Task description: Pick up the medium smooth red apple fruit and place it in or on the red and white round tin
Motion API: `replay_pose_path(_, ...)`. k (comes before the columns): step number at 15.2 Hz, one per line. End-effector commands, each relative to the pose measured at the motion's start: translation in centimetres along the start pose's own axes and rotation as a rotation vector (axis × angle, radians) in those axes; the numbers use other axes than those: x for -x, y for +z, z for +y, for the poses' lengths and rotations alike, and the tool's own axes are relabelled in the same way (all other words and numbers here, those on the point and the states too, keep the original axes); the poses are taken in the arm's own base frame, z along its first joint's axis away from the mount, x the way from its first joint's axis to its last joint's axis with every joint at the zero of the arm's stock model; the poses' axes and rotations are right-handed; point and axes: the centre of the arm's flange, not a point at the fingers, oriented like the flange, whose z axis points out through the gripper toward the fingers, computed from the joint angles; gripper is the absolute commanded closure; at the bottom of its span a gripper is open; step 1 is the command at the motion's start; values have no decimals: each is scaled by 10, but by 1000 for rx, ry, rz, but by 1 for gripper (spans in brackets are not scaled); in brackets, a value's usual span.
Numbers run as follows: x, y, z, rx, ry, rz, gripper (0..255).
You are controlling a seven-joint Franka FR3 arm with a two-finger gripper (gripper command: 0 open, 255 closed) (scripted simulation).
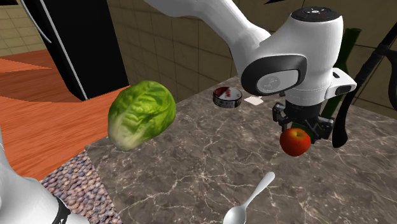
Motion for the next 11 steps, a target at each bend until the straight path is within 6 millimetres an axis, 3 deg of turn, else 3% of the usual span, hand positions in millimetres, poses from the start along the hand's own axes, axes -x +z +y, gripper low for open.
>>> replay_pose_path(1,1,1,0,-1,1,-3,255)
replay_pose_path(3,1,1,0,-1,1,-3,255)
replay_pose_path(11,-13,-38,5,-1,1,-3,255)
